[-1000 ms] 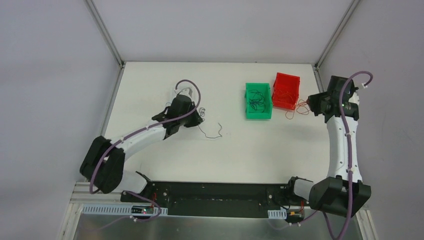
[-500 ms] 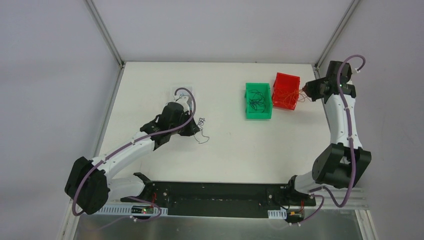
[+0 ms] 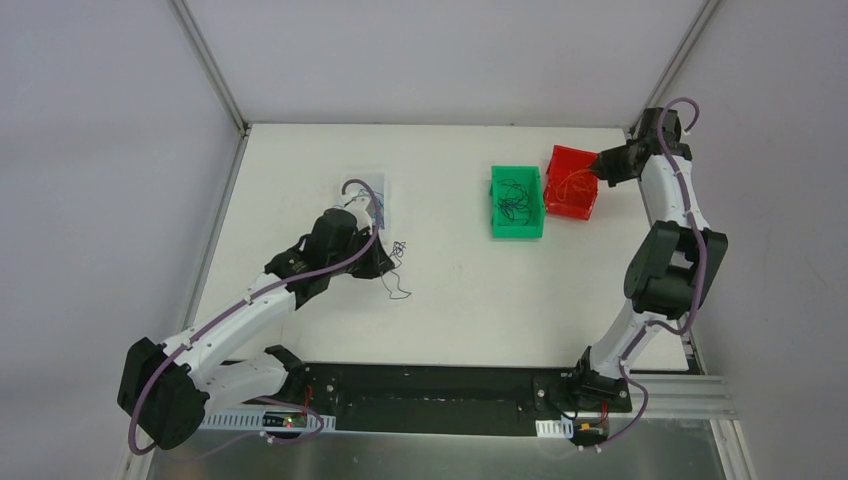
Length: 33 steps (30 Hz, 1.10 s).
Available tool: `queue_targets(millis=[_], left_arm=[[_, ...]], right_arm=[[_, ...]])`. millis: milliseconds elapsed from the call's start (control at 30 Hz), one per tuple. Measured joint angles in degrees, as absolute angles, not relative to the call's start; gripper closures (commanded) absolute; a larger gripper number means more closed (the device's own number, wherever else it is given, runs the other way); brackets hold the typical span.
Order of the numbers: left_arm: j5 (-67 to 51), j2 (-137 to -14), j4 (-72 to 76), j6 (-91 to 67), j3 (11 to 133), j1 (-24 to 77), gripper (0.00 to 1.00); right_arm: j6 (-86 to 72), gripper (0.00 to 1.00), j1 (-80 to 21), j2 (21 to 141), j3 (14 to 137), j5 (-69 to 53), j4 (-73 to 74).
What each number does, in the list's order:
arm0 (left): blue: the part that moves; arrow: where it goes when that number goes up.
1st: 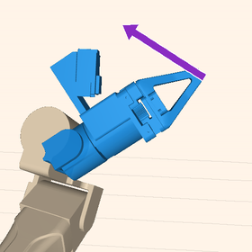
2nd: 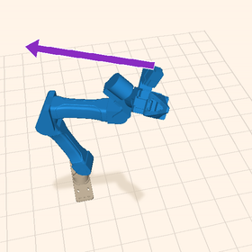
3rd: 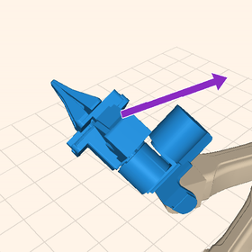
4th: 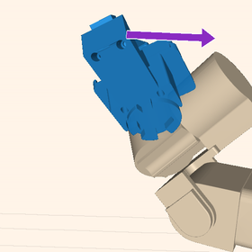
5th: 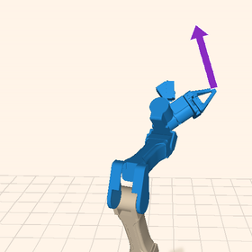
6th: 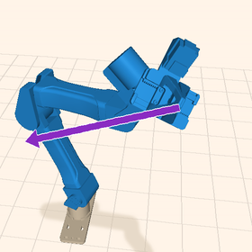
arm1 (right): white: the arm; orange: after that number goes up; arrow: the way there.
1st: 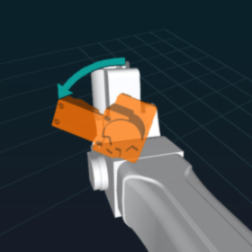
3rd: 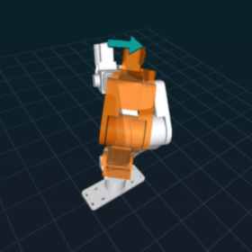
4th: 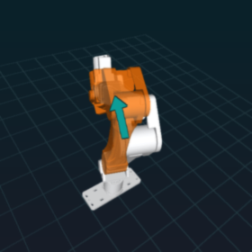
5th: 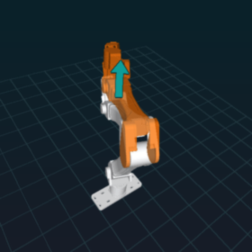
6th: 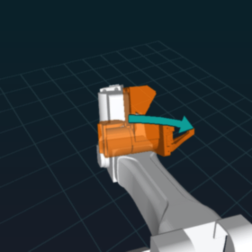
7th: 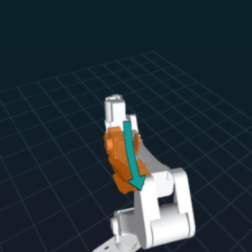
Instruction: Untangle the cables
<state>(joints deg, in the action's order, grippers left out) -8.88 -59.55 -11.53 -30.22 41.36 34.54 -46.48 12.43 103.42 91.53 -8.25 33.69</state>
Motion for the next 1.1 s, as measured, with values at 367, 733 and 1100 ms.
queue_targets(millis=[367, 733, 1100], left_arm=[[-8.99, -59.48, -13.65, -30.02, 41.36, 34.57, 1.00], [-9.02, -58.52, -16.29, -29.30, 41.28, 34.57, 1.00], [-9.02, -56.10, -18.50, -29.04, 39.99, 34.57, 1.00]], right_arm=[[-45.58, 1.00, 10.66, 118.48, 104.25, 1.45, 35.11], [-39.90, 1.00, 2.94, 126.15, 108.01, 13.41, 36.47], [-34.94, 0.52, 0.27, 126.91, 105.95, 17.78, 35.33]])
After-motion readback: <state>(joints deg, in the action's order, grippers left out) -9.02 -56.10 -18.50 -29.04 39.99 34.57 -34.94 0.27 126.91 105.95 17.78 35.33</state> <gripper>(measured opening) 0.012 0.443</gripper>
